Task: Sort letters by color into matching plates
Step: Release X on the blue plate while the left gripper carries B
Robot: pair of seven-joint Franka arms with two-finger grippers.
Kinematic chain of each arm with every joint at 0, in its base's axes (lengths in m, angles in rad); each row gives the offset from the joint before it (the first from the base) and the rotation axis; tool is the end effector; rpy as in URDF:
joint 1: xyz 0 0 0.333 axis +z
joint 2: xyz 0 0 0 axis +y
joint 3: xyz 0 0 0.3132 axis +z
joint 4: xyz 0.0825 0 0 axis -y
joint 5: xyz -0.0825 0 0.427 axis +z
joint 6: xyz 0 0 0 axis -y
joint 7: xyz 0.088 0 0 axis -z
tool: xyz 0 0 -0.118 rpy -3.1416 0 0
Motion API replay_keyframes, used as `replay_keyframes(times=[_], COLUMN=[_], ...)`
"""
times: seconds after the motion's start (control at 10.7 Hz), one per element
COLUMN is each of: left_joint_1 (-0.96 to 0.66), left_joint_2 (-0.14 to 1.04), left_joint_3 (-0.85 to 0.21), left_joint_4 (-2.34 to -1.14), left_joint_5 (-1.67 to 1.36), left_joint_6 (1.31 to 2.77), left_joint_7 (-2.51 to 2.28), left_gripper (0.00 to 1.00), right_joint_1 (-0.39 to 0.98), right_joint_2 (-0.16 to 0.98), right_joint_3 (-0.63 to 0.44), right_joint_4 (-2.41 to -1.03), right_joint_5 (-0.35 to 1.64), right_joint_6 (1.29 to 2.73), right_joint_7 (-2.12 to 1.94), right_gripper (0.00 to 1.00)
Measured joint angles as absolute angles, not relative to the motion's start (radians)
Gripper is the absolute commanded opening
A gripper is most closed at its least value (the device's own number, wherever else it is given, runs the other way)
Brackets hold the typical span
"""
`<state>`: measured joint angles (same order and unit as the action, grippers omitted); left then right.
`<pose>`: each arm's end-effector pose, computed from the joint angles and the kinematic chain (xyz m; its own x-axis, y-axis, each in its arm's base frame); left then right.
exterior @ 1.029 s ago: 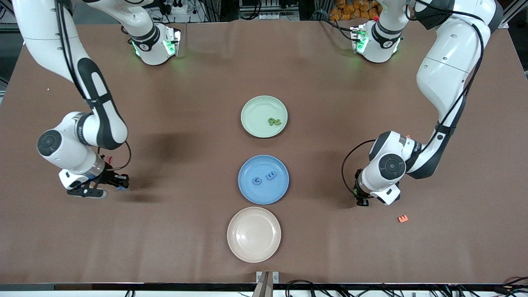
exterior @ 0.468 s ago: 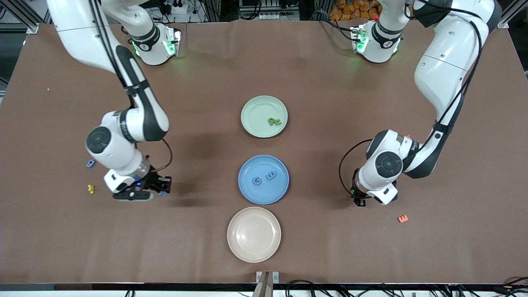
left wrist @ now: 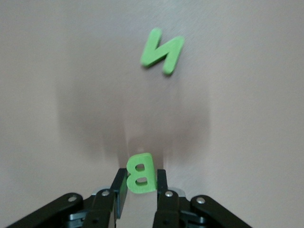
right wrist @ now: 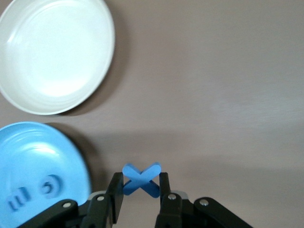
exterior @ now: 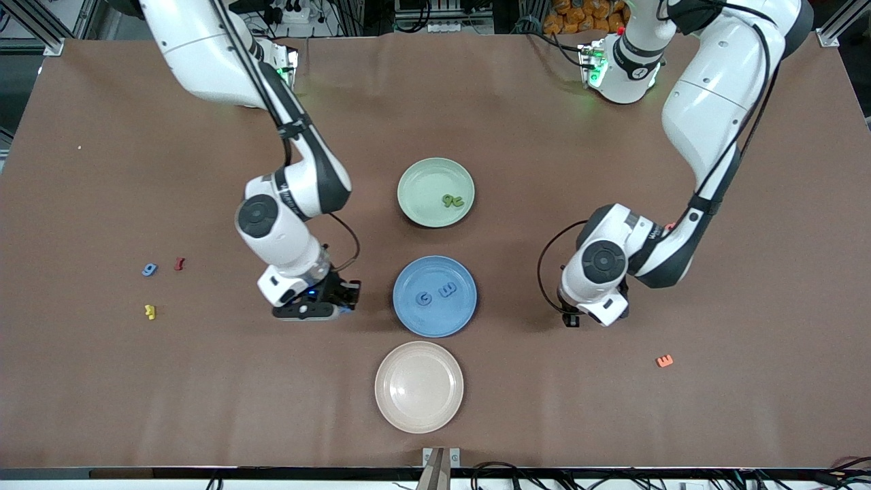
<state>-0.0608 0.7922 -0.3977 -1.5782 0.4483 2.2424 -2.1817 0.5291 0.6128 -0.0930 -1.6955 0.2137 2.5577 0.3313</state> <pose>0.6656 -0.2785 0.1516 0.0390 0.9965 0.0741 0.9992 -0.0383 -0.0121 0.6630 0.3142 0.2247 0.9791 -0.0522 0.1965 -0.0166 -0.9838 -0.1784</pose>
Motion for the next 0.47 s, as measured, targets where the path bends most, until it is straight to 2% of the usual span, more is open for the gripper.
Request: replay_keyframes(times=[0.47], left_joint_1=[-0.102], left_joint_2=[0.775], left_joint_3=[-0.446], left_joint_4=[-1.611], left_joint_5=[0.448], left_joint_6=[2.15], left_joint_7=[-2.219], left_gripper=[0.0], right_joint_1=[0.62], right_joint_2=[0.765], right_joint_3=[-0.067], right_joint_4=[-1.516], right_joint_5=[0.214], right_joint_6=[2.566], right_joint_7=[0.422], right_gripper=[0.23])
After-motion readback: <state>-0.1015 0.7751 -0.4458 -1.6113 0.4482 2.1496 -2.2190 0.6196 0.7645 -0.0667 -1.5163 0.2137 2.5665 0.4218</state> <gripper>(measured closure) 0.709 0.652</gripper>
